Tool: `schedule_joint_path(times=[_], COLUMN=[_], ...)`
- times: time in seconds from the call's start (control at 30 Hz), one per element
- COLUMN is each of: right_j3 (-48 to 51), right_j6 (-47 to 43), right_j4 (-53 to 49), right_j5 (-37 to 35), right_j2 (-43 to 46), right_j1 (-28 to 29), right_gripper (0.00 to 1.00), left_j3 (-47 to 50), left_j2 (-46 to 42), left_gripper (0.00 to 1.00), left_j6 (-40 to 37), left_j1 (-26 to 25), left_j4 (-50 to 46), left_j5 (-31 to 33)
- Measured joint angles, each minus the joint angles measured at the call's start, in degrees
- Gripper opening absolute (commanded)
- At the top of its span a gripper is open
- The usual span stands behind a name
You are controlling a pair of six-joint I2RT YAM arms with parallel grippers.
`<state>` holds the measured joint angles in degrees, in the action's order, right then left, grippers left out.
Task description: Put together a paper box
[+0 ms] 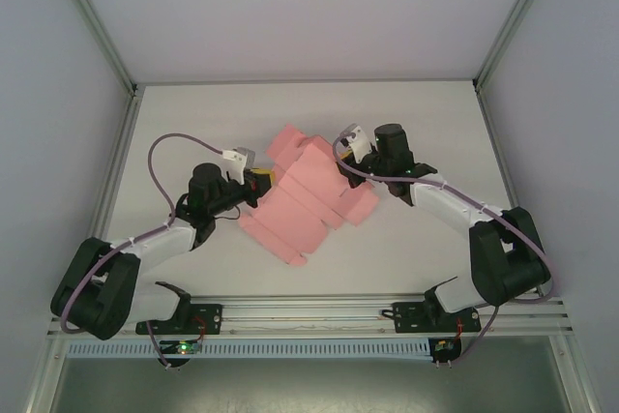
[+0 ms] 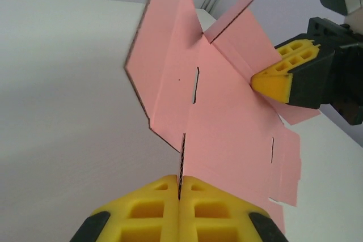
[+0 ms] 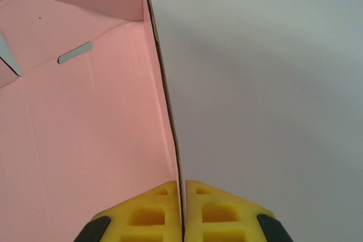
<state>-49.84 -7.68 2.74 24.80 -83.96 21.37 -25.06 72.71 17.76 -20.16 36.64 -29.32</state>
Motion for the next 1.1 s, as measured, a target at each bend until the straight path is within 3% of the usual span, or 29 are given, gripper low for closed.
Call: schedule_joint_path(times=[0.3,0.5,0.83,1.1], right_j3=[-0.68,-0.66,2.75,6.03], right_j6=[0.13,-2.91,-12.11,-19.45], right_j4=[-0.94,-2.10,-1.77,-0.94], right_j5=[1.25,-5.40,-14.97,-20.50], right_j2=[0.11,1.16,6.01,7.32], right_j1=[0.11,2.08,8.17,11.87], right_gripper=[0.00,0.00,0.00,0.00], left_j3=[0.81,-4.20,-12.52,-13.77], left_j2=[-4.04,-2.45,9.64,17.14], left_gripper=[0.00,0.00,0.00,0.00], left_j6=[-4.76,-12.68,-18.91,-16.22], left_j1=[-2.67,-10.36,-18.60,-20.52], left_j4=[-1.95,-9.90,-17.53,-14.10], left_j5=[4.07,15.47,30.93,33.18])
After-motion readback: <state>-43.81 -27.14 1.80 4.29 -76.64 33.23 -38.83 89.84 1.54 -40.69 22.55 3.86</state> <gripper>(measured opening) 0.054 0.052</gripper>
